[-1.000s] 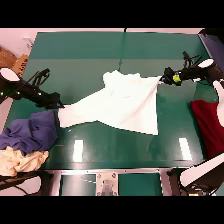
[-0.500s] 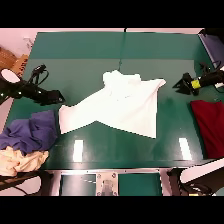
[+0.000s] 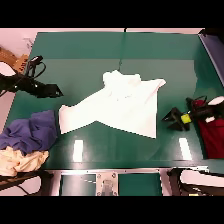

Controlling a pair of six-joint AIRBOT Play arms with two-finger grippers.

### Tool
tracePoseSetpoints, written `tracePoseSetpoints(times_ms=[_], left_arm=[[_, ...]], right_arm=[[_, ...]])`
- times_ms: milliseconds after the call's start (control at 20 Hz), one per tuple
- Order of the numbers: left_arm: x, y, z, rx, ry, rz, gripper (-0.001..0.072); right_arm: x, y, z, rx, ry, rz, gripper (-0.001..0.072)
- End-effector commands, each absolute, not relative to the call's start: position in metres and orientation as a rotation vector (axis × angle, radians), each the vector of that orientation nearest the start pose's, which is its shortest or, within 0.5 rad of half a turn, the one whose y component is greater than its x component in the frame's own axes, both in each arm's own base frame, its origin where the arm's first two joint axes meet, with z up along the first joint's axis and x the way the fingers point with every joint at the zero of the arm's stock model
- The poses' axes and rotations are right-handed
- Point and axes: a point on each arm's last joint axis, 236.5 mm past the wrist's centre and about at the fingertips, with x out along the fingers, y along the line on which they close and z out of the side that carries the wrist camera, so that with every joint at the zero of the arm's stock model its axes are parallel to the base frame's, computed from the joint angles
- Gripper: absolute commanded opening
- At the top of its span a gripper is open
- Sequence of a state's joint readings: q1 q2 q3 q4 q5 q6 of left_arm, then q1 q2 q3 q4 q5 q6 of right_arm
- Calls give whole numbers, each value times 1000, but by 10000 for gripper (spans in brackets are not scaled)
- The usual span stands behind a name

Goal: Fold the shirts.

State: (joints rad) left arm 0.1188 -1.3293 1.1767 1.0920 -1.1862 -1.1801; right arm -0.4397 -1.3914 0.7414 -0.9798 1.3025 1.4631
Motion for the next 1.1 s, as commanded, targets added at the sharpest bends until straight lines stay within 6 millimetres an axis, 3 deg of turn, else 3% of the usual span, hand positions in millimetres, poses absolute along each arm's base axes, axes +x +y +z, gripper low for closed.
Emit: tracePoseSetpoints(times_ms=[0,150,200,250,300,400,600,700,800,900,1050], left_arm=[[394,-54,20,-175,1204,-404,582],[392,-55,20,-168,1210,-413,582],[391,-55,19,-153,1213,-427,582],[389,-56,19,-142,1218,-440,581],[387,-56,19,-128,1220,-454,582],[385,-57,18,-111,1222,-472,582],[380,-62,18,-107,1241,-490,582],[374,-81,17,-77,1254,-535,582],[364,-116,16,-13,1264,-617,582],[340,-158,7,62,1303,-722,582],[291,-201,-31,145,1397,-807,582]], right_arm=[[229,58,-128,988,1643,42,542],[247,93,-130,994,1570,99,540],[255,101,-127,980,1546,129,428],[263,106,-122,948,1521,175,73],[272,105,-116,916,1499,204,13],[292,85,-103,847,1457,212,15],[328,-4,-81,804,1346,41,14],[333,-35,-76,839,1296,-21,14],[331,-46,-77,840,1285,-31,15],[330,-45,-81,836,1293,-24,15],[330,-44,-87,848,1306,-21,14]])
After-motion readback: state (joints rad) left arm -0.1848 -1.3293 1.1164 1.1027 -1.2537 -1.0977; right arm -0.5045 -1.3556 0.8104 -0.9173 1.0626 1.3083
